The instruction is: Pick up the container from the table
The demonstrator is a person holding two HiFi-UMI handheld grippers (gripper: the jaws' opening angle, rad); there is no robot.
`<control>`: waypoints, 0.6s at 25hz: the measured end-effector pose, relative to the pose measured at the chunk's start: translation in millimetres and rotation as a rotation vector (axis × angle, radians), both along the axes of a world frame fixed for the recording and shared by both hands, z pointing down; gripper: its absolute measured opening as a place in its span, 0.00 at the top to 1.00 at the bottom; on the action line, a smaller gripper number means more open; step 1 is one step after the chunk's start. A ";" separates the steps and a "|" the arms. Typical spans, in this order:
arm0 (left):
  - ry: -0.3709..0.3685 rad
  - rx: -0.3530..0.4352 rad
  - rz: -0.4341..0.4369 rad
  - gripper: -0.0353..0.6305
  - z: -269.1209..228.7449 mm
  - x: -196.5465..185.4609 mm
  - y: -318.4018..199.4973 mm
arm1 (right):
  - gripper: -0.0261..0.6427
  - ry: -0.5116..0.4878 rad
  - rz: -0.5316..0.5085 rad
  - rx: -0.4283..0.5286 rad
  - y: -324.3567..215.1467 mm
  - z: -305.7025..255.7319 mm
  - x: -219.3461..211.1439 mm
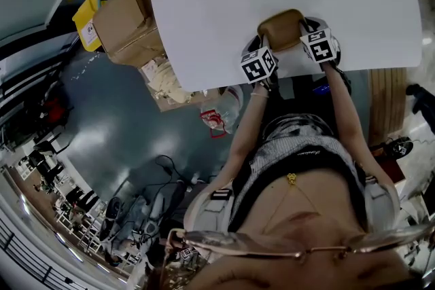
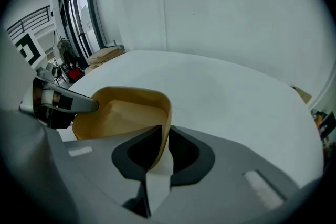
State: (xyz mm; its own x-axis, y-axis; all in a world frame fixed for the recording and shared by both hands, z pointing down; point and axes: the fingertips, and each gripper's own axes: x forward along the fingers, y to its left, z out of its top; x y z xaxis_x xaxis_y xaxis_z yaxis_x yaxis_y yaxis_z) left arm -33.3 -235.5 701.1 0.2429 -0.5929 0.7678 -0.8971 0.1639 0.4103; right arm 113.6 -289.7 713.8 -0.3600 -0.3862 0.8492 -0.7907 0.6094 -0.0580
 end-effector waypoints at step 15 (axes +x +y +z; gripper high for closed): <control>-0.006 -0.006 -0.002 0.90 -9.7 -5.2 0.5 | 0.89 -0.023 0.023 -0.015 4.3 -11.7 -6.2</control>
